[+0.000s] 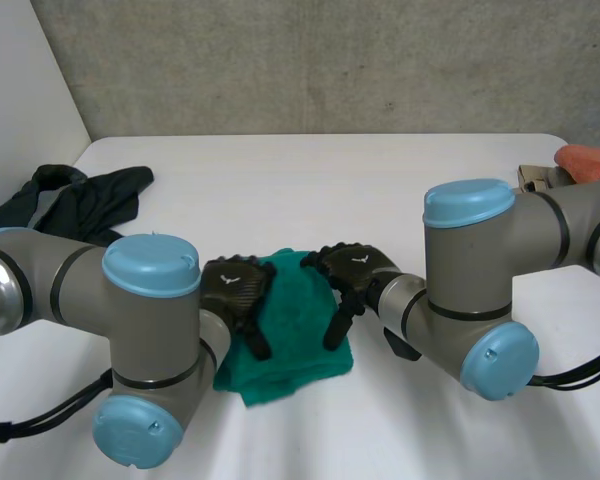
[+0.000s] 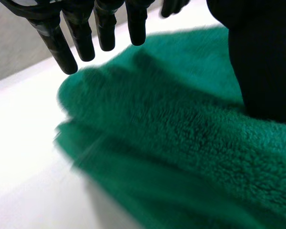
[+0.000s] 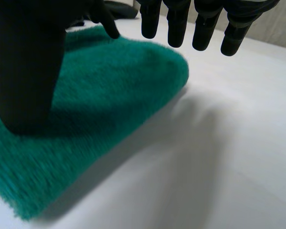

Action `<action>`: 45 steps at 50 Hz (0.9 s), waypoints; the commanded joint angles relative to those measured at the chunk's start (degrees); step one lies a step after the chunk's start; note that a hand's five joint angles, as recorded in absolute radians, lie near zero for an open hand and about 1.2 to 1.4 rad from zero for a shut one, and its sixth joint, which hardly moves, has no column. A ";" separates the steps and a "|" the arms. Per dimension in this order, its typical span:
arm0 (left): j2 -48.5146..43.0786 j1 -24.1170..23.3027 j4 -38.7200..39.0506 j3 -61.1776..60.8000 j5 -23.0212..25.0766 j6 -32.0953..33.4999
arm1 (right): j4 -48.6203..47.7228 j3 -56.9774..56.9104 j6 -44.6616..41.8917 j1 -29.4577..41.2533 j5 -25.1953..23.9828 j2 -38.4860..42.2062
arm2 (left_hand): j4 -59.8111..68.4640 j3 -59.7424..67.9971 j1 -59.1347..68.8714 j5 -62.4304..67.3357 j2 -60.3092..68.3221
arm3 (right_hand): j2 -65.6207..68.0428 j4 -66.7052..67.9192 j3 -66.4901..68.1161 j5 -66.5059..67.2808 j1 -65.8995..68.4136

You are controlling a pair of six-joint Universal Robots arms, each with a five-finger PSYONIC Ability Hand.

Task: Fold the laundry.

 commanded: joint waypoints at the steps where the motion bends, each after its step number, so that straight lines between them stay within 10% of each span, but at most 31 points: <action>1: 0.30 0.66 -1.79 -0.15 -2.85 3.72 | 0.86 -2.36 -4.09 0.05 0.10 3.77 | -1.65 -2.20 -1.04 -2.71 -2.07 | -2.17 -1.89 -2.00 -2.76 -2.05; 13: 7.32 1.28 -1.62 1.26 -0.39 7.25 | -1.23 0.61 -11.47 1.63 7.83 -5.71 | -1.65 -2.20 -1.04 -2.71 -2.07 | -2.17 -1.89 -2.00 -2.76 -2.05; 32: 17.70 8.75 -4.77 8.99 44.07 3.91 | -30.67 25.41 -18.42 15.08 13.63 -7.75 | -1.65 -2.20 -1.04 -2.71 -2.07 | -2.17 -1.89 -2.00 -2.76 -2.05; 45: 17.09 8.22 -6.71 10.05 45.05 3.73 | -33.85 21.37 -18.68 14.82 13.99 -2.21 | -1.65 -2.20 -1.04 -2.71 -2.07 | -2.17 -1.89 -2.00 -2.76 -2.05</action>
